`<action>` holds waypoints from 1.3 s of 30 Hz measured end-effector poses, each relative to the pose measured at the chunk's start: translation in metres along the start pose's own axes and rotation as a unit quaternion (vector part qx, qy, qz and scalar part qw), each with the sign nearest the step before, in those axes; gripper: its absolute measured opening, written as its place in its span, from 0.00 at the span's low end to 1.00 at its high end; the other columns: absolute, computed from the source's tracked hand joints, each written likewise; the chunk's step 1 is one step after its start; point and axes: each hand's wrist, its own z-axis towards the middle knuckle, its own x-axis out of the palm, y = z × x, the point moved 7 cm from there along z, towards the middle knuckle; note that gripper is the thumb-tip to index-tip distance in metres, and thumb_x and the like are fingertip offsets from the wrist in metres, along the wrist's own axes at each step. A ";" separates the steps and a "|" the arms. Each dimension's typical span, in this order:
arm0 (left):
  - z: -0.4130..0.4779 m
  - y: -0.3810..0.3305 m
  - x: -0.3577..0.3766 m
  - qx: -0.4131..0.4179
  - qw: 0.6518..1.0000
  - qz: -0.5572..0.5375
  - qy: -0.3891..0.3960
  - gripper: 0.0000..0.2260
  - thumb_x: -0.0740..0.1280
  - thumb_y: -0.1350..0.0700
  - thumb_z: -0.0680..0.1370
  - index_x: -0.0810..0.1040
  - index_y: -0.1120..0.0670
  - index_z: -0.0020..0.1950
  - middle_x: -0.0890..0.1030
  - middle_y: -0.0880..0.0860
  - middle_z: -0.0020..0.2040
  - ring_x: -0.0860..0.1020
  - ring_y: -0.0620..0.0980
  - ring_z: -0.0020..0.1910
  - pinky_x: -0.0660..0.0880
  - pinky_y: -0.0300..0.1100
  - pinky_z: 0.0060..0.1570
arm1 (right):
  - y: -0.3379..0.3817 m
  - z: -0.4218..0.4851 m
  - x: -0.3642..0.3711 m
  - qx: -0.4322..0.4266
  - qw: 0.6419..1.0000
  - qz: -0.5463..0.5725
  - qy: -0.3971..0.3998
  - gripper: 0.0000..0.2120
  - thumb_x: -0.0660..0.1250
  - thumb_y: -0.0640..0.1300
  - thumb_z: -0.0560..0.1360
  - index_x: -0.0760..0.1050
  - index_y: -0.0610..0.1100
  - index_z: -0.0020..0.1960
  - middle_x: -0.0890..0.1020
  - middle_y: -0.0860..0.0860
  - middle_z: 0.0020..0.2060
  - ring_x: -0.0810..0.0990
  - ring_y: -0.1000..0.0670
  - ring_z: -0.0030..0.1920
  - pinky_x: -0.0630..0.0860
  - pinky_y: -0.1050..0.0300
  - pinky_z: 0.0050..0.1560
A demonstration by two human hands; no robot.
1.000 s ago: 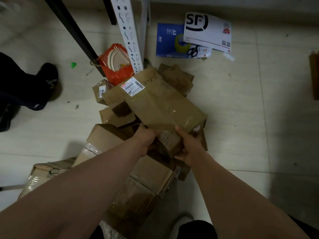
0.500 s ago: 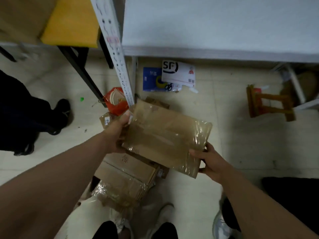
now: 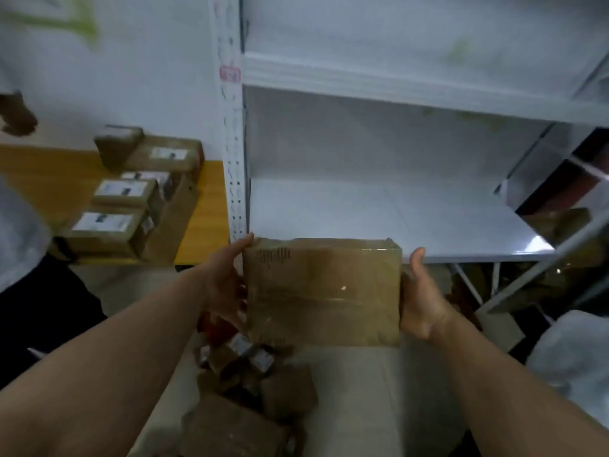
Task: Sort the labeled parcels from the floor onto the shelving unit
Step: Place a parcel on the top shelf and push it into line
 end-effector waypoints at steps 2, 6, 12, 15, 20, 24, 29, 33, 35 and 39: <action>-0.031 -0.027 0.006 0.064 0.997 0.021 0.037 0.45 0.80 0.35 0.57 0.72 0.63 0.62 0.82 0.68 0.54 0.77 0.73 0.58 0.66 0.75 0.59 | 0.038 -0.013 0.019 -0.042 0.999 0.012 -0.003 0.46 0.56 0.83 0.64 0.80 0.51 0.66 0.80 0.40 0.66 0.79 0.38 0.65 0.79 0.38 0.57; -0.086 -0.068 0.027 0.166 0.976 0.049 0.132 0.41 0.76 0.32 0.61 0.78 0.53 0.67 0.80 0.63 0.62 0.79 0.69 0.57 0.70 0.73 0.56 | 0.101 -0.037 0.055 -0.102 0.995 0.007 -0.004 0.42 0.59 0.81 0.65 0.83 0.51 0.63 0.82 0.41 0.63 0.82 0.37 0.61 0.80 0.37 0.53; -0.127 -0.104 0.035 0.223 0.975 -0.025 -0.004 0.24 0.69 0.34 0.70 0.87 0.55 0.44 0.84 0.63 0.52 0.82 0.68 0.48 0.74 0.72 0.49 | 0.171 -0.077 0.092 -0.170 0.982 -0.076 -0.036 0.29 0.63 0.71 0.72 0.87 0.49 0.52 0.86 0.44 0.54 0.86 0.42 0.53 0.81 0.43 0.54; -0.150 -0.116 0.050 0.292 0.954 -0.060 0.035 0.08 0.70 0.53 0.69 0.85 0.55 0.37 0.85 0.57 0.43 0.84 0.58 0.36 0.78 0.61 0.46 | 0.196 -0.093 0.108 -0.213 0.973 -0.071 -0.043 0.20 0.66 0.61 0.75 0.88 0.47 0.44 0.86 0.45 0.45 0.87 0.45 0.41 0.82 0.51 0.42; -0.188 -0.137 0.072 0.408 0.895 -0.071 0.165 0.22 0.70 0.59 0.65 0.80 0.60 0.59 0.84 0.61 0.52 0.83 0.59 0.46 0.81 0.53 0.46 | 0.219 -0.114 0.118 -0.223 0.973 -0.037 -0.043 0.20 0.68 0.58 0.74 0.87 0.43 0.52 0.87 0.42 0.47 0.87 0.43 0.42 0.84 0.48 0.38; -0.207 -0.149 0.083 0.464 0.862 -0.027 0.203 0.21 0.70 0.62 0.67 0.81 0.60 0.60 0.82 0.62 0.58 0.81 0.62 0.55 0.80 0.57 0.54 | 0.239 -0.129 0.126 -0.292 0.955 -0.043 -0.018 0.31 0.72 0.48 0.69 0.73 0.46 0.72 0.85 0.42 0.56 0.86 0.42 0.48 0.84 0.44 0.48; -0.208 -0.158 0.085 0.468 0.862 -0.028 0.191 0.16 0.72 0.58 0.71 0.83 0.63 0.57 0.81 0.64 0.60 0.79 0.62 0.61 0.77 0.59 0.59 | 0.258 -0.147 0.140 -0.390 0.915 -0.101 0.010 0.41 0.72 0.38 0.68 0.63 0.56 0.77 0.84 0.46 0.58 0.85 0.43 0.52 0.83 0.45 0.48; -0.207 -0.166 0.085 0.465 0.867 -0.022 0.178 0.19 0.68 0.62 0.73 0.78 0.64 0.63 0.80 0.64 0.61 0.80 0.61 0.60 0.78 0.57 0.58 | 0.260 -0.152 0.140 -0.389 0.916 -0.095 0.026 0.39 0.71 0.35 0.69 0.67 0.59 0.75 0.82 0.48 0.62 0.85 0.43 0.55 0.83 0.48 0.47; -0.211 -0.170 0.088 0.487 0.855 -0.001 0.177 0.20 0.67 0.65 0.72 0.76 0.63 0.65 0.80 0.64 0.62 0.79 0.62 0.61 0.78 0.55 0.58 | 0.262 -0.152 0.137 -0.396 0.911 -0.118 0.002 0.35 0.71 0.34 0.70 0.69 0.54 0.74 0.82 0.47 0.63 0.83 0.43 0.58 0.82 0.48 0.52; -0.217 -0.181 0.095 0.533 0.833 0.020 0.146 0.27 0.69 0.68 0.69 0.72 0.64 0.68 0.77 0.66 0.65 0.76 0.64 0.64 0.73 0.59 0.64 | 0.261 -0.147 0.122 -0.377 0.904 -0.159 -0.122 0.23 0.68 0.34 0.77 0.74 0.51 0.70 0.84 0.52 0.59 0.81 0.45 0.62 0.77 0.47 0.52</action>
